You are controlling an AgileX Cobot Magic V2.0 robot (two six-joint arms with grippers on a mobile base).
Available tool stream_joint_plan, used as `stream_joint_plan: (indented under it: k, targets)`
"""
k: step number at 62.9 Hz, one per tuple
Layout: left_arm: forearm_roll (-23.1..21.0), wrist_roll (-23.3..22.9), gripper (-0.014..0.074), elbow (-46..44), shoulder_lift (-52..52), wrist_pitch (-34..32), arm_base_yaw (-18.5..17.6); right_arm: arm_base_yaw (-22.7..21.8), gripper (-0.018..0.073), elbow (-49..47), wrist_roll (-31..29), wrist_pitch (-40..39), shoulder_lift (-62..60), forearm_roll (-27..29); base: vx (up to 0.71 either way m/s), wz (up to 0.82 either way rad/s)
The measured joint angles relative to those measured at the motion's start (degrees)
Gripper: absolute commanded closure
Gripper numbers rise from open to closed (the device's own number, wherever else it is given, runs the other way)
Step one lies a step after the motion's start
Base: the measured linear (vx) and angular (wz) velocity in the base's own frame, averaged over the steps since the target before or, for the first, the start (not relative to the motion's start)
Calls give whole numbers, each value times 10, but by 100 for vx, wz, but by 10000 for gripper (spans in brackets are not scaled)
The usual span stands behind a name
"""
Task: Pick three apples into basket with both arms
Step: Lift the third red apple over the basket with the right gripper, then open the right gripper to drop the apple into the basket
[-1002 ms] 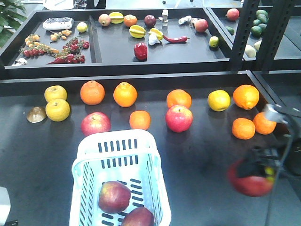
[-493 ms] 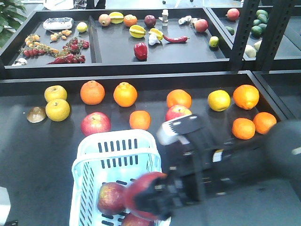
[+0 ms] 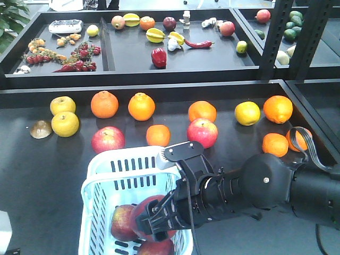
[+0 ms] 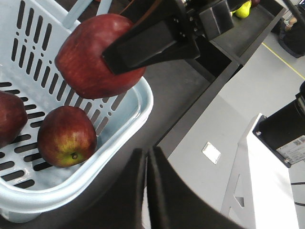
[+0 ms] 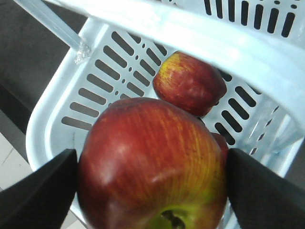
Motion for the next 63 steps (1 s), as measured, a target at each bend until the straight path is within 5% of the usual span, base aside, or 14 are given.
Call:
stream_joint_plan:
  k: [18, 29, 40, 46, 55, 63]
  targets:
    - [0, 0, 603, 0, 0, 0, 0, 0, -41, 0, -1, -9, 0, 3, 0, 0]
    - [0, 0, 603, 0, 0, 0, 0, 0, 131, 0, -8, 18, -18, 6, 0, 0]
    - [0, 0, 603, 0, 0, 0, 0, 0, 402, 0, -13, 84, -60, -15, 0, 0]
    - [0, 0, 603, 0, 0, 0, 0, 0, 573, 0, -13, 132, -93, -44, 0, 0]
    - [0, 0, 603, 0, 0, 0, 0, 0, 566, 0, 11, 205, -155, -115, 0, 0]
    - [0, 0, 603, 0, 0, 0, 0, 0, 564, 0, 91, 247, -228, -213, 0, 0]
